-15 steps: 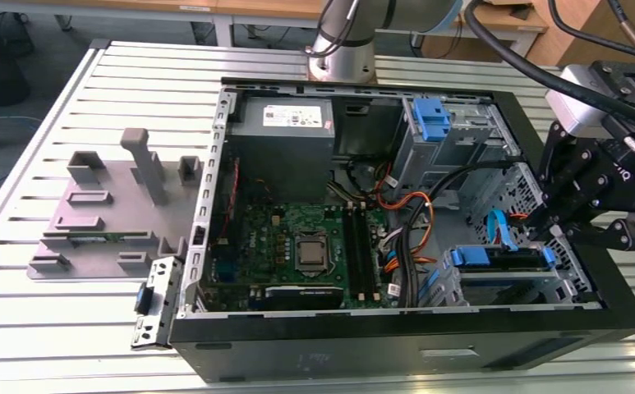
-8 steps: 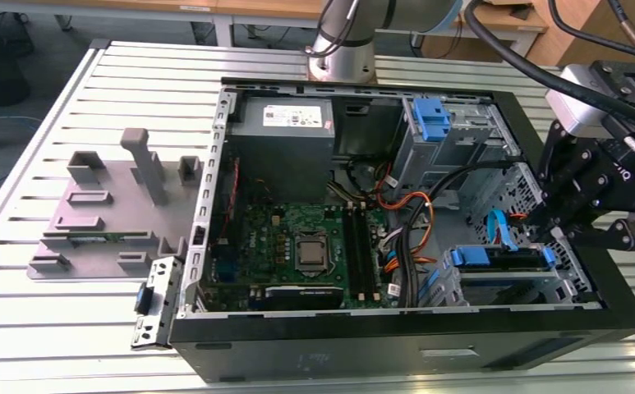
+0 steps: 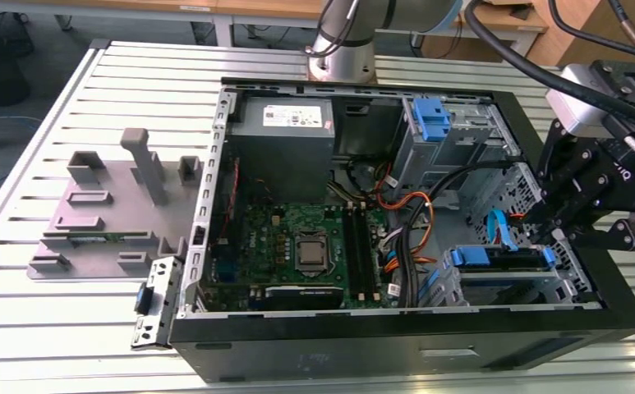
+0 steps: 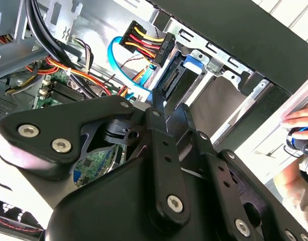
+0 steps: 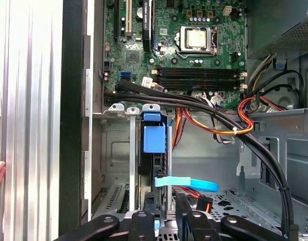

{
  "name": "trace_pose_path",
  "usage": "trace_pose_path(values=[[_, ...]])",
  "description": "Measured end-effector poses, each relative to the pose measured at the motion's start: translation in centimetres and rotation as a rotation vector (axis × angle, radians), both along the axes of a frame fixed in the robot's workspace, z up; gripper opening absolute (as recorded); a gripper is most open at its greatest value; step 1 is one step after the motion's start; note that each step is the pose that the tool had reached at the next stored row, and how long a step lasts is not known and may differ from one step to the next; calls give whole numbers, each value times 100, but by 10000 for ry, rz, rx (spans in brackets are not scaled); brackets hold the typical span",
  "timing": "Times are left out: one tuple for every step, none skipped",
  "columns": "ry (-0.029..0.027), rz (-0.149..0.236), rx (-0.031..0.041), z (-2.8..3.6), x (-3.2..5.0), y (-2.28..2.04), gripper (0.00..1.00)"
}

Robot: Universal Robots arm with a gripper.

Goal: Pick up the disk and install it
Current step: 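Insert the second disk wire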

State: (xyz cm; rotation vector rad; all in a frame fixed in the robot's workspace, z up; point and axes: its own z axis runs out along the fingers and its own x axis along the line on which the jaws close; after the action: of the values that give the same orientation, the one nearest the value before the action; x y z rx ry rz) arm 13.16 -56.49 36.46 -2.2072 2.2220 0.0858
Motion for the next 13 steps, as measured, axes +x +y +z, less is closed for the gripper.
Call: trace_pose_path(values=[[0, 0, 0, 1, 0, 0, 31], [0, 0, 0, 1, 0, 0, 31], [0, 0, 0, 2, 0, 0, 31], [0, 0, 0, 2, 0, 0, 31], [0, 0, -1, 2, 0, 0, 31], [0, 0, -1, 2, 0, 0, 31], [0, 0, -1, 3, 0, 0, 31], [0, 0, 0, 2, 0, 0, 31], [0, 0, 0, 3, 0, 0, 31], [0, 0, 0, 3, 0, 0, 31], [0, 0, -1, 3, 0, 0, 31], [0, 0, 0, 3, 0, 0, 32], [0, 0, 0, 3, 0, 0, 38]])
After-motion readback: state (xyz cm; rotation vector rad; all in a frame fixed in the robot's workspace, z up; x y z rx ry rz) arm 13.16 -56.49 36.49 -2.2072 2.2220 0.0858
